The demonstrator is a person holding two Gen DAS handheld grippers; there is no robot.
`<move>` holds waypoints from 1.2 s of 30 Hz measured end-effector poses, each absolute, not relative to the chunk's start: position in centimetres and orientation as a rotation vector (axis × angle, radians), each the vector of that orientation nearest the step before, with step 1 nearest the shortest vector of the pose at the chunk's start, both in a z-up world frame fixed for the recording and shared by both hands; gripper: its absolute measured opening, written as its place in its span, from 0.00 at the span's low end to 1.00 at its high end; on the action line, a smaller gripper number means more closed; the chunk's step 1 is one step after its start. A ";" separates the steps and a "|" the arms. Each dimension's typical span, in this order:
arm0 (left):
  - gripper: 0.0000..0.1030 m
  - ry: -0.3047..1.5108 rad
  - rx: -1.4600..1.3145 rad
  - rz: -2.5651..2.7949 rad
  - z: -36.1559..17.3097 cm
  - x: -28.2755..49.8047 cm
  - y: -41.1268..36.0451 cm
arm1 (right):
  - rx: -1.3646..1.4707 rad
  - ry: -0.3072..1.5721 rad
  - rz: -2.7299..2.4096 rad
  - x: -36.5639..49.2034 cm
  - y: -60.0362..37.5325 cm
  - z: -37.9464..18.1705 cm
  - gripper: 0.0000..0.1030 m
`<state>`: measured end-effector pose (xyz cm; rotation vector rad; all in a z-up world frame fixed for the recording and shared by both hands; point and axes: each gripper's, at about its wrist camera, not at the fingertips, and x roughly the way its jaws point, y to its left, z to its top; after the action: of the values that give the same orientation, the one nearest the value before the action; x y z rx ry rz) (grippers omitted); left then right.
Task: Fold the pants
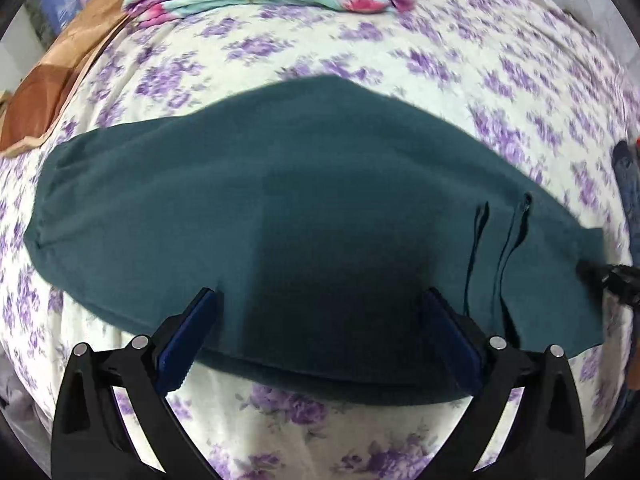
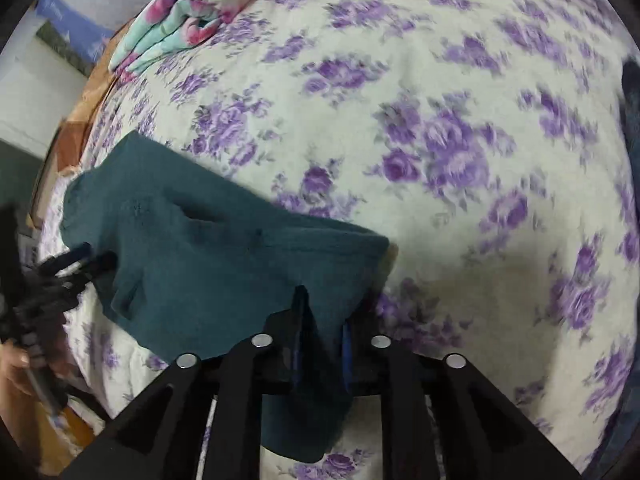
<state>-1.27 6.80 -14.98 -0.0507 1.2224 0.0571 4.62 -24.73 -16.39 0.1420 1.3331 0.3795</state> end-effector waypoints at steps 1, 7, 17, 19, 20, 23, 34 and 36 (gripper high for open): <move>0.96 1.203 -0.055 0.059 -14.4 -1.4 7.3 | 0.147 1.331 0.361 4.7 -24.9 -15.9 0.49; 0.96 1.122 -0.297 0.200 -12.2 -3.1 17.0 | 0.205 1.246 0.276 4.6 -27.3 -12.7 0.62; 0.57 1.204 -0.567 0.308 -15.4 -3.5 28.5 | 0.252 1.245 0.292 3.4 -25.5 -12.2 0.62; 0.58 1.194 -0.569 0.287 -15.0 -3.9 28.1 | 0.255 1.244 0.300 3.0 -25.0 -12.2 0.62; 0.58 1.195 -0.577 0.271 -14.8 -4.2 27.8 | 0.251 1.243 0.303 2.8 -24.8 -12.1 0.62; 0.58 1.195 -0.636 0.220 -14.3 -5.3 27.3 | 0.237 1.236 0.307 2.2 -24.3 -12.1 0.62; 0.47 1.151 -0.805 0.294 -16.9 -1.9 31.1 | 0.240 1.209 0.310 1.5 -23.6 -11.3 0.62; 0.23 1.148 -0.808 0.283 -16.8 -0.6 31.2 | 0.236 1.213 0.304 1.4 -23.6 -11.3 0.62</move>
<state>-0.65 31.23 -16.76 -0.8084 1.1484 0.2833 1.39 -23.63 -11.28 0.2365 1.2132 0.3040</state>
